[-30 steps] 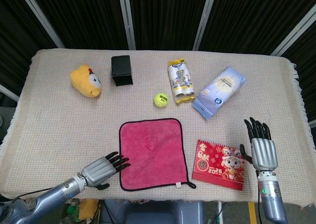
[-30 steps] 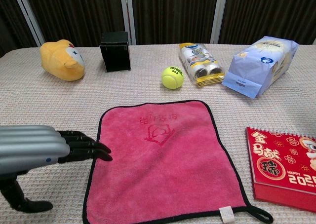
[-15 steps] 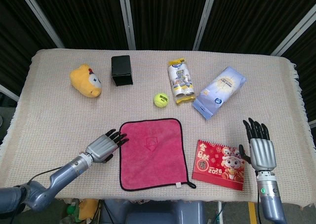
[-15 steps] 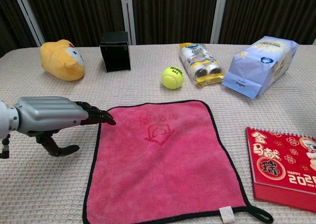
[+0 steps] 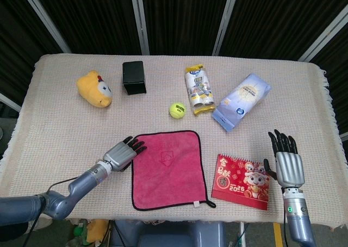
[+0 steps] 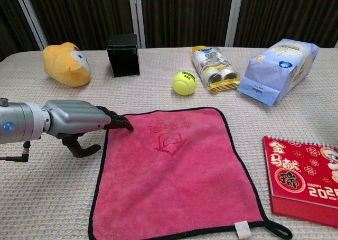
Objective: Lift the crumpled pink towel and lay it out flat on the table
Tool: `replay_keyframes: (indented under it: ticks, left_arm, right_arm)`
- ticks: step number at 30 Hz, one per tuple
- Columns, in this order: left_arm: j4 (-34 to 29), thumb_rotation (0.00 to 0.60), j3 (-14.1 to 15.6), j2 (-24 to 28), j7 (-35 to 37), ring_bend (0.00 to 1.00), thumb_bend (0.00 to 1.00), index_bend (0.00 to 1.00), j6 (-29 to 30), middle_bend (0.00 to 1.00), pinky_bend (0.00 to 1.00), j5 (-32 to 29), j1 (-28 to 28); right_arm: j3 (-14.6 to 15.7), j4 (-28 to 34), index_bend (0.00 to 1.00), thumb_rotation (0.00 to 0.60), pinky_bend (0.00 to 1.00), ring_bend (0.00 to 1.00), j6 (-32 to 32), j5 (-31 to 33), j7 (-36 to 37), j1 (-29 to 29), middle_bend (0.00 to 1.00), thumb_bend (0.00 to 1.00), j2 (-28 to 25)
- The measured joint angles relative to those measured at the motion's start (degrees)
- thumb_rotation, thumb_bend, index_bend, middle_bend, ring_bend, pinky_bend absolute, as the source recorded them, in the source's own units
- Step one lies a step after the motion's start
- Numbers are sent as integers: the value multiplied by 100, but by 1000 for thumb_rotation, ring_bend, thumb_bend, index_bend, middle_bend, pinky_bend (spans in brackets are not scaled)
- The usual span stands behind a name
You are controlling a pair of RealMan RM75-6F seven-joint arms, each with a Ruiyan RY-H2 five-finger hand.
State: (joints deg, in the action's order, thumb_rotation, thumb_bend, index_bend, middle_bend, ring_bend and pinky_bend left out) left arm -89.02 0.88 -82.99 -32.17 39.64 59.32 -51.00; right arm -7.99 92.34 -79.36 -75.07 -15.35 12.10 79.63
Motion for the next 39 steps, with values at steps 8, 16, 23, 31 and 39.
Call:
replay_keyframes:
  ticks: [8,16,23,31,39]
  left_arm:
    - [113,600,97,27,-114,0,597,0,-31,0,0,-296,-63]
    - [166,600,178,87,-167,0,598,0,41,0,0,-438,-116]
    - [187,600,206,143,-114,0,585,0,99,0,0,-490,-129]
    - [118,600,196,135,58,0,410,0,224,0,0,-346,-80]
    - [-84,600,120,168,358,0,160,0,489,0,0,-125,51]
  right_arm:
    - [6,9,2,600,0,0,-2,-4,-21,2,14,475,12]
    - [17,-4,2,600,0,0,12,3,-43,7,14,475,27]
    - [5,11,2,600,0,0,20,9,-56,21,14,474,33]
    - [41,26,2,600,0,0,3,-31,-53,4,14,474,33]
    - [57,55,2,600,0,0,-1,-80,-15,2,14,474,6]
